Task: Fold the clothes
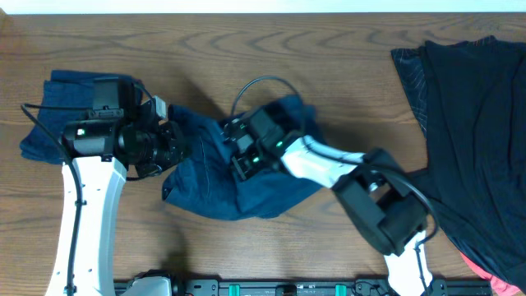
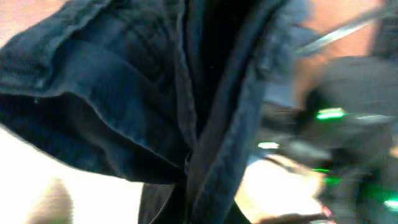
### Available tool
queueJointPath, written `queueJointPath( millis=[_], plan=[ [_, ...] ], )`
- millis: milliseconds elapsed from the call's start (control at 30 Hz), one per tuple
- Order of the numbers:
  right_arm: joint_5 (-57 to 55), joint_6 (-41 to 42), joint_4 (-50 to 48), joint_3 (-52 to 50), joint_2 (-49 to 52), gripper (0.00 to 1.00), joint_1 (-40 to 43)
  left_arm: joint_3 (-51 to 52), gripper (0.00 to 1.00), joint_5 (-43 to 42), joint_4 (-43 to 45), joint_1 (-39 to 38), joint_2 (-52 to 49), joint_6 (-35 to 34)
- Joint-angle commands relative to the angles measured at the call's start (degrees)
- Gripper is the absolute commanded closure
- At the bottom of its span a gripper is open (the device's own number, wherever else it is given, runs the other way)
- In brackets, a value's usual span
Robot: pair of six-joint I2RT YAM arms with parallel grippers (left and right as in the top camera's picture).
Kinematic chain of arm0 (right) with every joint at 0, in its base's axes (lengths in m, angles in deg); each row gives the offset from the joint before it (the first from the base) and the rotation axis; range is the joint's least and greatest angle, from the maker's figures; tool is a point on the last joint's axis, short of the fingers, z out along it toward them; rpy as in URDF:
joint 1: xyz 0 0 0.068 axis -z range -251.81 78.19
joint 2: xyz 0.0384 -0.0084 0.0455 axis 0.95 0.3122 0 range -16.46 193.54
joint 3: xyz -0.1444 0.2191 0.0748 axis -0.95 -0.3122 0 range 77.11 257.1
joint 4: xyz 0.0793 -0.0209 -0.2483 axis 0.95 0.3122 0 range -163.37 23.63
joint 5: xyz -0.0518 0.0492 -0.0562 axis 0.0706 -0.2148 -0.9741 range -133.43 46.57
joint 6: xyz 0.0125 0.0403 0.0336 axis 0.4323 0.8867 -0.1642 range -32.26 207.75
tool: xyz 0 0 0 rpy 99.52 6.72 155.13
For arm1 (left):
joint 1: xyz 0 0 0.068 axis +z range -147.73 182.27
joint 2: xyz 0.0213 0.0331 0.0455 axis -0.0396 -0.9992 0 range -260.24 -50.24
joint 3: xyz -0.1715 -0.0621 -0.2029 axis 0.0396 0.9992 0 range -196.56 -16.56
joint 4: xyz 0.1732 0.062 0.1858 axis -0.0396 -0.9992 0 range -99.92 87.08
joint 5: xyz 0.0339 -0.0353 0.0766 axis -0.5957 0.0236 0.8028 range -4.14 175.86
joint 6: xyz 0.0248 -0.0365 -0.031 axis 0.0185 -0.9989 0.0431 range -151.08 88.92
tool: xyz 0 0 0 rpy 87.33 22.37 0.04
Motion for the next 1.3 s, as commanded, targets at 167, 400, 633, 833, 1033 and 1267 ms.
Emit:
queueJointPath(
  millis=[167, 400, 633, 833, 1033, 1267],
  plan=[
    [-2.4, 3.5, -4.6, 0.0, 1.9, 0.99, -5.6, -5.6, 0.94, -7.2, 1.0, -0.2, 0.5, -0.3],
    [-2.7, 2.3, 0.0, 0.0, -5.3, 0.99, -0.5, -5.6, 0.94, 0.2, 1.0, -0.2, 0.4, -0.3],
    [-8.7, -2.8, 13.3, 0.0, -17.0, 0.99, 8.6, -5.6, 0.94, 0.6, 2.4, -0.2, -1.0, -0.6],
    [-16.0, -5.2, 30.1, -0.1, -18.7, 0.99, 14.3, -5.4, 0.94, 0.5, 5.3, -0.5, -3.5, -3.9],
    [-17.9, -9.6, 34.3, -2.8, -17.0, 0.97, 15.4, -5.4, 0.94, 0.5, 10.0, -3.6, -6.6, -6.7],
    [-19.3, -9.3, 28.4, -9.5, -17.0, 0.97, 15.3, -5.4, 0.94, 0.6, 16.5, -9.2, -9.4, -10.2]
  ],
)
